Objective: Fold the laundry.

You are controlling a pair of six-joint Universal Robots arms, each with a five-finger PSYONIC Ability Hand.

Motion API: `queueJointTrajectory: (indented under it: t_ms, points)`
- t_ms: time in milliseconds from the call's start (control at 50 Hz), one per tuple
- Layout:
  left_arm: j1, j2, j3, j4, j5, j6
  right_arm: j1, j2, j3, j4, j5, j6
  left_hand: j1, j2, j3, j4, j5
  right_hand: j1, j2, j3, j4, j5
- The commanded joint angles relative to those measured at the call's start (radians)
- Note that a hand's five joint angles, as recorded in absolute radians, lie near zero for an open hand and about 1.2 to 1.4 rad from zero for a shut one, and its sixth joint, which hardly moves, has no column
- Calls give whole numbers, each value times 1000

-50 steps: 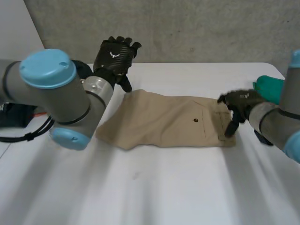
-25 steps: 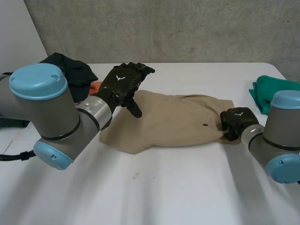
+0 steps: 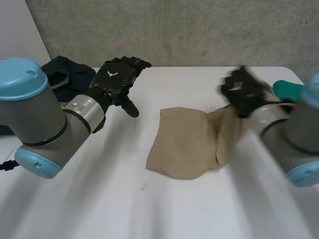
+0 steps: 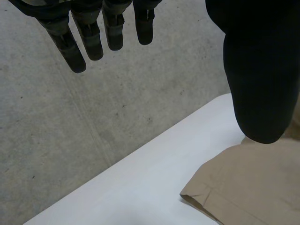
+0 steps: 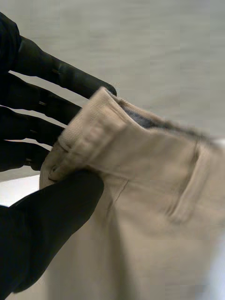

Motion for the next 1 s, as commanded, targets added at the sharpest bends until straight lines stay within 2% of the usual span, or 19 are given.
queueJointTrajectory:
  t_ms: [20, 80, 100, 120, 140, 160, 180, 260, 280, 320, 340, 420, 520, 680, 720, 820, 920, 1000]
  points:
    - [0, 34, -34, 3, -4, -1, 204, 157, 3, -41, -232, -164, -6, -19, -20, -12, -34, 278, 219, 210, 193, 236]
    - [1, 51, -37, 6, -4, -1, 243, 215, -18, 0, -243, -242, -8, -22, -23, -15, -36, 278, 219, 210, 193, 236]
    - [1, 56, -37, 8, -5, -1, 246, 225, -25, 11, -238, -253, -6, -19, -20, -12, -34, 119, 60, 51, 34, 77]
    - [1, 57, -37, 9, -5, -1, 246, 229, -40, 25, -232, -265, -6, -19, -20, -12, -34, -594, -653, -663, -679, -637]
    - [1, 61, -34, 11, -5, -1, 247, 225, -41, 31, -228, -262, -6, -19, -20, -12, -34, -901, -960, -969, -986, -943]
    - [3, 62, -26, 13, -5, 0, 249, 220, -45, 33, -223, -255, -6, -19, -20, -12, -34, -944, -1003, -1012, -1029, -986]
    - [3, 62, -21, 14, -8, 0, 251, 214, -45, 33, -216, -244, -6, -19, -20, -12, -34, -944, -1003, -1012, -1029, -986]
    - [7, 65, 24, 22, -40, -4, 235, 133, -42, 30, -183, -28, -6, -19, -20, -12, -34, -944, -1003, -1012, -1029, -986]
    - [3, 65, 40, 23, -49, -7, 218, 85, -37, 25, -168, 130, -6, -19, -20, -12, -34, -944, -1003, -1012, -1029, -986]
    - [-8, 62, 87, 26, -76, -16, 198, 47, -37, 25, -145, 324, -9, -22, -23, -15, -37, -944, -1003, -1012, -1029, -986]
    - [-10, 62, 101, 26, -82, -18, 177, 18, -44, 32, -116, 507, -9, -22, -23, -15, -37, -944, -1003, -1012, -1029, -986]
    - [-33, 2, 204, 16, -91, -27, 81, -36, -55, 119, -21, 805, -3, -16, -17, -9, -31, -944, -1003, -1012, -1029, -986]
    - [-143, -151, 336, -44, -86, -24, -10, 5, -126, 304, 55, 811, 0, -13, -14, -6, -28, -944, -1003, -1012, -1029, -986]
    - [-249, -421, 558, -253, -96, -18, -41, 169, -282, 442, 21, 819, 12, -1, -2, 6, -16, -944, -1003, -1012, -1029, -986]
    - [-261, -464, 586, -291, -111, -16, -46, 204, -307, 450, -23, 819, 18, 5, 3, 11, -10, -944, -1003, -1012, -1029, -986]
    - [-270, -548, 614, -375, -241, 20, -46, 284, -328, 456, -88, 811, 33, 19, 18, 26, 5, -944, -1003, -1012, -1029, -986]
    - [-266, -574, 595, -415, -322, 143, -49, 350, -345, 457, -39, 796, 30, 16, 15, 23, 2, -944, -1003, -1012, -1029, -986]
    - [-267, -576, 566, -454, -336, 226, -47, 363, -354, 479, 21, 735, 30, 16, 15, 23, 2, -944, -1003, -1012, -1029, -986]
